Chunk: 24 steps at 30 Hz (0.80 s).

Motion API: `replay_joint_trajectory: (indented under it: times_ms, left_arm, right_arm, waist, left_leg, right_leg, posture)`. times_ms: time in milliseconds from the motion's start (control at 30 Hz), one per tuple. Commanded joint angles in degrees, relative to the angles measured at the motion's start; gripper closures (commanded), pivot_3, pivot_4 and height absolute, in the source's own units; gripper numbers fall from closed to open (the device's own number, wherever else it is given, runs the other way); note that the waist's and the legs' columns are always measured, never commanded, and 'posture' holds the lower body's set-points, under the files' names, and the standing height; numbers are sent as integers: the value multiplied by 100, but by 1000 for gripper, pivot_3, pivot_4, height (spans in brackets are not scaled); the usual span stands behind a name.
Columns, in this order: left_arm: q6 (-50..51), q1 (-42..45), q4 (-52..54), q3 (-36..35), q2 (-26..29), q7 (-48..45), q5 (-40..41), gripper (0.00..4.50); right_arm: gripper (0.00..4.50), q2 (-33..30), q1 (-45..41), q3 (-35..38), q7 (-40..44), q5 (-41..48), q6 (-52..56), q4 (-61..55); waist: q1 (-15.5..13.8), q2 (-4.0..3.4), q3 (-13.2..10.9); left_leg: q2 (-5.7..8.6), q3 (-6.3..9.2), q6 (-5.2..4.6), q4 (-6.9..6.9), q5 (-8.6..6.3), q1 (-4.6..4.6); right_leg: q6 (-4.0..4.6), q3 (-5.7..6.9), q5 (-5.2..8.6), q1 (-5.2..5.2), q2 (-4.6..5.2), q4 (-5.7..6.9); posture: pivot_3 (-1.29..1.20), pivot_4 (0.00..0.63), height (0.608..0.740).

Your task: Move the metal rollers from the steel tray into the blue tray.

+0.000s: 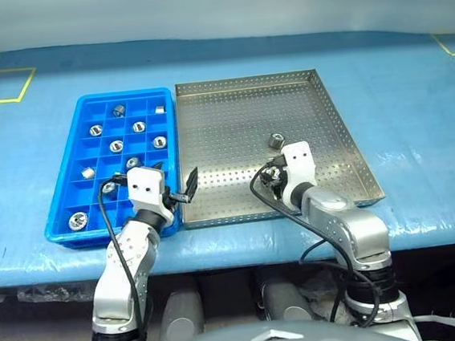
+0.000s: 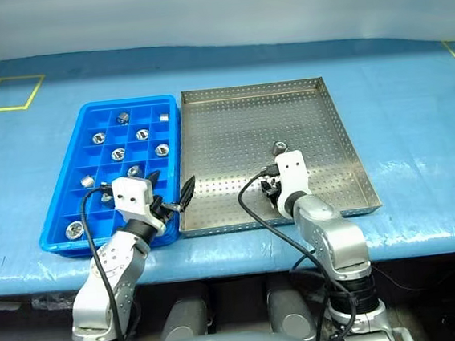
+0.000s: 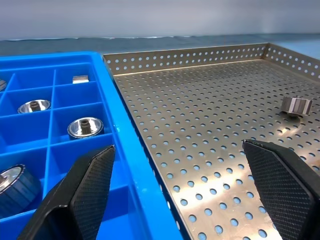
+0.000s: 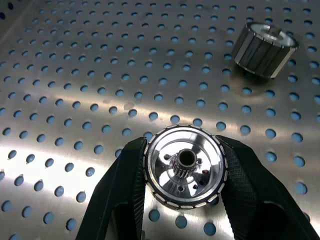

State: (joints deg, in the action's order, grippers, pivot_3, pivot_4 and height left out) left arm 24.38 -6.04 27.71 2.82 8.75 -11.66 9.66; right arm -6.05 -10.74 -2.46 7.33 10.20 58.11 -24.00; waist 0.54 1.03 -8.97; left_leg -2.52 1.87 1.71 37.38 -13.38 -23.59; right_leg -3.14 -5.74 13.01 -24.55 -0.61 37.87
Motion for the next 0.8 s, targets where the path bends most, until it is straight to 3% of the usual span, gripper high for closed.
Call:
replay_joint_trajectory:
  times_ms: [33, 467, 800]
  left_arm:
    - [-180, -121, 428, -190, -90, 173, 33, 0]
    - [-267, -1027, 1262, -676, -242, 743, -119, 0]
    - [-309, -1507, 1592, -658, -372, 981, -207, 0]
  right_arm:
    - [2780, 123, -439, -166, 41, 111, -97, -413]
    - [2780, 904, -1833, -1250, 538, 18, -1224, 1344]
    - [2780, 1110, -2159, -1508, 887, -60, -1699, 2254]
  waist:
    - [-12, 0, 0]
    - [-537, 2, -2]
    - [-1117, 3, -4]
  left_leg:
    - [-1, 0, 0, -1, 0, 0]
    - [-1, 5, 0, -20, 0, 0]
    - [-1, 5, 2, -22, 0, -2]
  right_leg:
    - [0, 0, 0, 0, -1, 1]
    - [5, 8, 2, -5, 0, -7]
    - [13, 12, 8, -9, 1, -15]
  posture:
    - [224, 150, 740]
    - [456, 150, 740]
    - [514, 150, 740]
